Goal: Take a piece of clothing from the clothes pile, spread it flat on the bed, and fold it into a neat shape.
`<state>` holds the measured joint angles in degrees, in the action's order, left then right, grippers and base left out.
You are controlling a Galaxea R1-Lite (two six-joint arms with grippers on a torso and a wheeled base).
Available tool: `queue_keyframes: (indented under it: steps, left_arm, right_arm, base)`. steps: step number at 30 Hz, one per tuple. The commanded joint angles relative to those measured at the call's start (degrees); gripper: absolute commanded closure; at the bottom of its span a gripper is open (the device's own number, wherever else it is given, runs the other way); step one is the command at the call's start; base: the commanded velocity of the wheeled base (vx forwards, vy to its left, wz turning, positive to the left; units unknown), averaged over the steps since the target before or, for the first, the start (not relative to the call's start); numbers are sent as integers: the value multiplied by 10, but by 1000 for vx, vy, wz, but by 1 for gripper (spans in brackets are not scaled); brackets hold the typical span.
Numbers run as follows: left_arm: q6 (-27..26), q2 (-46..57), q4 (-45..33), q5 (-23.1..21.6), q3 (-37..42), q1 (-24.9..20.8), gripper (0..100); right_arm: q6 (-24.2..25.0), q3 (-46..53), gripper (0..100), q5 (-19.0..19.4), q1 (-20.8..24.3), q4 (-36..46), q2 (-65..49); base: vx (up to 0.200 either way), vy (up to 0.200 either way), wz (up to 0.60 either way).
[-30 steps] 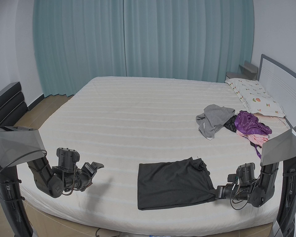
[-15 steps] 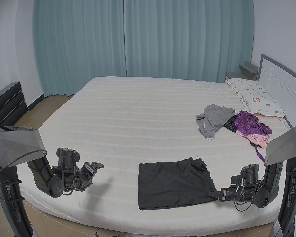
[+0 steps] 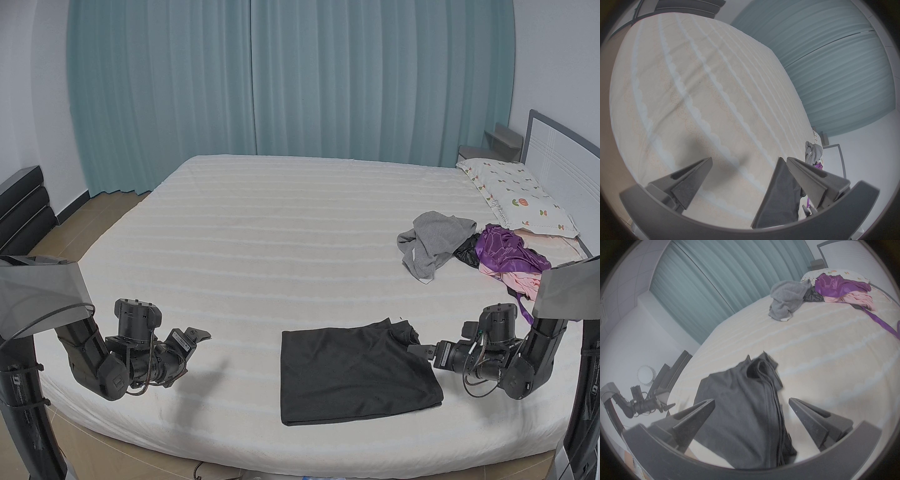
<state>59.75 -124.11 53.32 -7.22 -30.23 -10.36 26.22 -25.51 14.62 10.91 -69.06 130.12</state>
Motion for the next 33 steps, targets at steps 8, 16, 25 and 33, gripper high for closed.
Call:
queue_keyframes:
  steps: [8, 16, 25, 33]
  left_arm:
    - [-1, -4, 1, 4, -1, -1, 0]
    - [-1, -4, 1, 4, -1, -3, 0]
    - [-2, -5, 1, 4, 0, -4, 0]
    - [-2, -7, 3, 5, -3, -4, 0]
  right_arm:
    - [51, -221, 0, -13, 32, 117, 86]
    - [52, -286, 100, -13, 32, 189, 99]
    - [51, -299, 100, -29, 22, 212, 94]
    - [52, -330, 100, -37, -15, 234, 99]
  base:
    - [0, 0, 0]
    - [0, 0, 0]
    - [0, 0, 0]
    - [0, 0, 0]
